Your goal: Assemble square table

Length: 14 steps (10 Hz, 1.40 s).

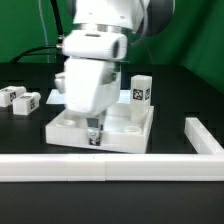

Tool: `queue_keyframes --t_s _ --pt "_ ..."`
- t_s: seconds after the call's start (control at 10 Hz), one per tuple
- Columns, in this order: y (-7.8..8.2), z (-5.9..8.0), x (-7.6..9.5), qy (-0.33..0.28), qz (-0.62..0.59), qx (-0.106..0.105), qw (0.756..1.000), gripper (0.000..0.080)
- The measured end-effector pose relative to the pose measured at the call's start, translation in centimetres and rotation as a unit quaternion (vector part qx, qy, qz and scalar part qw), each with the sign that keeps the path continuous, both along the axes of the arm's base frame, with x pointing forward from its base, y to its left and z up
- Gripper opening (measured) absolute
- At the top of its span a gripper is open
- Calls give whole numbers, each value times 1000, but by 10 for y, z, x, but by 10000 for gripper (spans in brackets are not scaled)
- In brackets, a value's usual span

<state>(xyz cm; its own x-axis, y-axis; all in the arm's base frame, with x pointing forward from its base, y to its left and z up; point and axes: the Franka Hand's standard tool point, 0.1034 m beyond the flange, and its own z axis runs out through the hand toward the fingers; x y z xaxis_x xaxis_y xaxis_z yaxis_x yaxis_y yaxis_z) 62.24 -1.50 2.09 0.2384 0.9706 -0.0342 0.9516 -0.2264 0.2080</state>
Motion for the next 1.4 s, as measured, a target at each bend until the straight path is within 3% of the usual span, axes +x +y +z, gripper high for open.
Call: queue_keyframes --t_s 0.2,0.3,0.8,0.9,1.2,1.4 --pt "27 2 28 -15 84 -16 996 67" --pt "31 3 31 -19 121 -26 992 67" --pt "28 3 31 -18 118 -26 993 68" --pt "34 5 32 -21 107 -22 994 68" --pt "63 23 61 -31 74 -11 997 68" --pt "64 22 68 -22 60 -13 998 67"
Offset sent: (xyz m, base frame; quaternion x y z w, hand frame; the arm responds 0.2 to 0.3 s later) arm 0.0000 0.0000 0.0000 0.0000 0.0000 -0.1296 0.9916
